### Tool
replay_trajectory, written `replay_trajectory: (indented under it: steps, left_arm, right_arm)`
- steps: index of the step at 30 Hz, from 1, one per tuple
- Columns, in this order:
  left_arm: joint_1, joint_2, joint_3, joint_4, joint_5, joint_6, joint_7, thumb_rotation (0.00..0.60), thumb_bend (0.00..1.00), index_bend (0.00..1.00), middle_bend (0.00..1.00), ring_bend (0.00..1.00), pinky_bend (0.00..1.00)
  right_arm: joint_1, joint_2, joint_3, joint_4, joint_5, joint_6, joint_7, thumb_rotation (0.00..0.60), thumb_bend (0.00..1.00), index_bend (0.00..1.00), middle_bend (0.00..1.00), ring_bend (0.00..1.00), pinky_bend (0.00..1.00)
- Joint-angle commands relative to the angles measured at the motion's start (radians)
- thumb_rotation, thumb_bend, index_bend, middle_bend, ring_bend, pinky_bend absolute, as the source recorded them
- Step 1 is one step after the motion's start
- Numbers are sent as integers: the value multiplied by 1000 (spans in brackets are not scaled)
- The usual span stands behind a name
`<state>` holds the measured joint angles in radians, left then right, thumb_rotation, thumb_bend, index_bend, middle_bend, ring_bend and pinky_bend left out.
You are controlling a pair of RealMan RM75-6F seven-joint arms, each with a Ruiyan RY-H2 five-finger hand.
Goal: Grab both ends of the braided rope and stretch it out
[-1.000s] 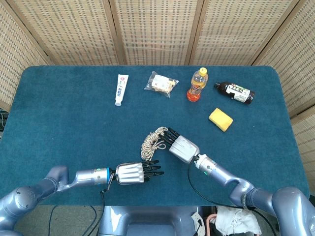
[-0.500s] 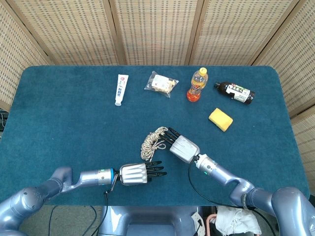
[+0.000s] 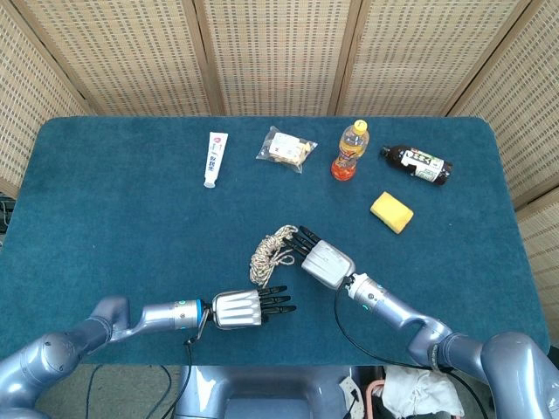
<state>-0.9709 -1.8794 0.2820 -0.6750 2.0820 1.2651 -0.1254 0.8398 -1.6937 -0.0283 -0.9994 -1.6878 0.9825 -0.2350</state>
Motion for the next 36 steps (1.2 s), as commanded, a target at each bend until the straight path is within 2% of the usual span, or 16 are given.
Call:
replay_trajectory:
  steps: [1,5,18,36]
  left_arm:
    - [1,-1,2,3,-3,4,1,600,453,744,0,0,0]
    - [3,2,3,5,-9,16,3,600,501,767,0,0,0]
    - [32,44,-13,2,-47,79,-6,600,534,794,0,0,0]
    - [217,180,-72,55,-188,282,-134,600,546,802,0,0,0]
  right_arm:
    - [0,1,0,-2,0,0,-1,600,449,645,0,0,0]
    - [0,5,1,-7,2,0,-5,600,449,646,0,0,0]
    - [-7,19,8,-21,4,22,-4,600,451,658,0,0,0]
    - [-20,83,32,-116,24,40,-77,600,482,678,0,0,0]
